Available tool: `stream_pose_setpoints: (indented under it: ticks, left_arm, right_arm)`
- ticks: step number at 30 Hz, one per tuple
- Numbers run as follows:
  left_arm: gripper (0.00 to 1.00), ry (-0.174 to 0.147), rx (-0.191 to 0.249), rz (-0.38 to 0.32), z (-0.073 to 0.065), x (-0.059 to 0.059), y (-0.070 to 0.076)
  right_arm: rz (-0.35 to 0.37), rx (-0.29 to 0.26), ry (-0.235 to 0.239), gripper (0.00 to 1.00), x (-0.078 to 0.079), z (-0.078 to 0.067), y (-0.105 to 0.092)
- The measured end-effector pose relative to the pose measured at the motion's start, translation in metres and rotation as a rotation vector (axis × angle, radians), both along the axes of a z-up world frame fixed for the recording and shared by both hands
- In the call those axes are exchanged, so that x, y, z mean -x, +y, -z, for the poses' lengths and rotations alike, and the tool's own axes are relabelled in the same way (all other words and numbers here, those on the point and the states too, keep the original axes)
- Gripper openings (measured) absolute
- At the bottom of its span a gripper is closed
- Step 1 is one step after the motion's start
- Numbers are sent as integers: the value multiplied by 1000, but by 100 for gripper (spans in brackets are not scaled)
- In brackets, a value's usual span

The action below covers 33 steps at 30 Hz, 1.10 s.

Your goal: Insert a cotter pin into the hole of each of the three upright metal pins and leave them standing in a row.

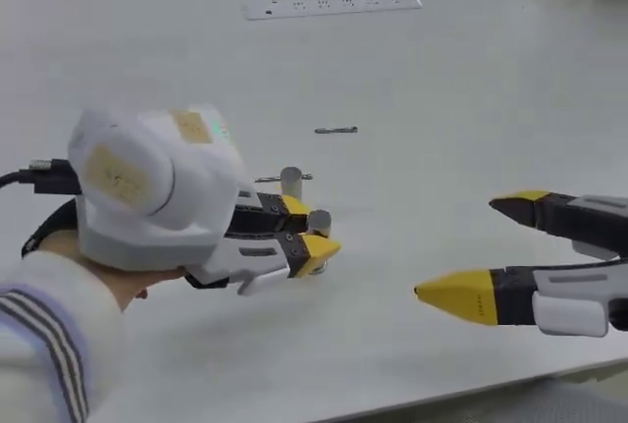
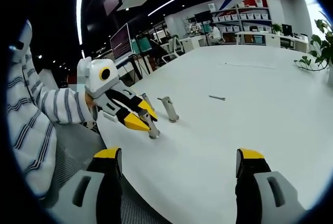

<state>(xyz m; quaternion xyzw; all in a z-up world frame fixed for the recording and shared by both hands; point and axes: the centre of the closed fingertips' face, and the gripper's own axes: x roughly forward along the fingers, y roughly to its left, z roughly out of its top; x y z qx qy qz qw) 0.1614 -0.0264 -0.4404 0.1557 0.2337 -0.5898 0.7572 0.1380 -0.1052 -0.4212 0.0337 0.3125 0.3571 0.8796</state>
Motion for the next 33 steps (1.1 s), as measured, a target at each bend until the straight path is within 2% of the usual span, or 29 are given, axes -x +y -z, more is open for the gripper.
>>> stream_pose_setpoints:
  ticks: [12,15,27,33]
  left_arm:
    - [9,12,-10,3,8,-1,-4]
    - [9,26,-10,8,10,0,-4]
    - [9,18,-28,17,15,2,-1]
    - [9,24,-16,8,15,2,-1]
  right_arm:
    - [4,-14,-8,89,-5,-5,1]
    - [0,-17,-5,89,-4,-4,2]
    - [19,-34,-8,95,-5,-5,1]
    - [28,-39,-10,96,-5,-6,0]
